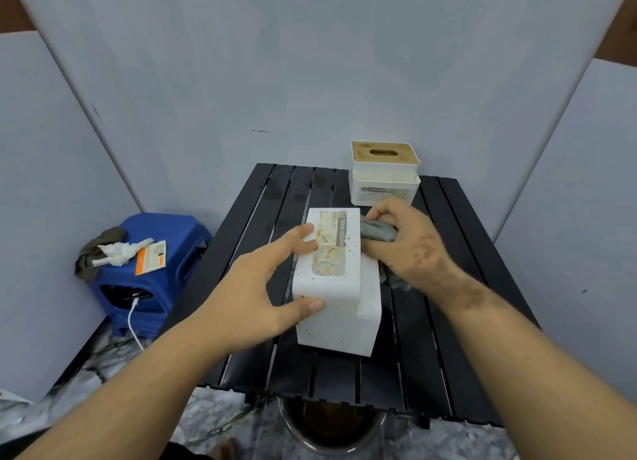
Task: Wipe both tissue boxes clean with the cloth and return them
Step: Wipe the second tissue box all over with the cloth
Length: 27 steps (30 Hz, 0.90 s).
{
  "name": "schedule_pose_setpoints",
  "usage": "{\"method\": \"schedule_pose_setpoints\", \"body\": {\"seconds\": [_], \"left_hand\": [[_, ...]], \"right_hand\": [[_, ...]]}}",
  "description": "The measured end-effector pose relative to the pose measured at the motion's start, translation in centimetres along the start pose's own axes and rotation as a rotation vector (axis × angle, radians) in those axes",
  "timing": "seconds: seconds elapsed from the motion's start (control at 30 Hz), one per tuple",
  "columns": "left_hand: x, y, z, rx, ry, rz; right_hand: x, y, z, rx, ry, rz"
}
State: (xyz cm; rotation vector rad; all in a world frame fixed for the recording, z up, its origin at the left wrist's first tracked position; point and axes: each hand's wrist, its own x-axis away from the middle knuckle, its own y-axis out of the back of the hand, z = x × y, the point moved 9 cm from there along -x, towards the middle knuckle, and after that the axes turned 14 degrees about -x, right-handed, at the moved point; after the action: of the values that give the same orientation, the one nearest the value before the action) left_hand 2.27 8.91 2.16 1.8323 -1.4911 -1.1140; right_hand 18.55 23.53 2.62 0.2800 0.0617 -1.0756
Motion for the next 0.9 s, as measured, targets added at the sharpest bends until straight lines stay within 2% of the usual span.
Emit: {"method": "schedule_pose_setpoints", "body": {"seconds": [0.13,0.27,0.37,0.57,0.77,0.9], "left_hand": [[0.0,0.1,-0.1,-0.032,-0.008,-0.01],[0.0,-0.2,0.0,0.02,0.0,0.006],[0.0,-0.3,0.1,0.012,0.003,0.009],[0.1,0.0,-0.1,-0.043,-0.008,-0.004],[0.2,0.0,-0.1,-0.05,-0.018,-0.018],[0.2,0.1,0.0,-0.049,-0.014,-0.032]], "right_hand": [[-0.4,3.7,0.2,0.055,0.009,-0.022],[0.6,1.0,0.1,-0.006,0.017,-0.024],[0.8,-0.6,0.8,0.12,0.092,0.007],[0.0,2.1,-0.2,-0.016,0.039,0.027],[0.5,5.3,0.3,0.051,-0.004,0.036],[2.7,6.4,2.5,0.102,-0.007,0.107]]}}
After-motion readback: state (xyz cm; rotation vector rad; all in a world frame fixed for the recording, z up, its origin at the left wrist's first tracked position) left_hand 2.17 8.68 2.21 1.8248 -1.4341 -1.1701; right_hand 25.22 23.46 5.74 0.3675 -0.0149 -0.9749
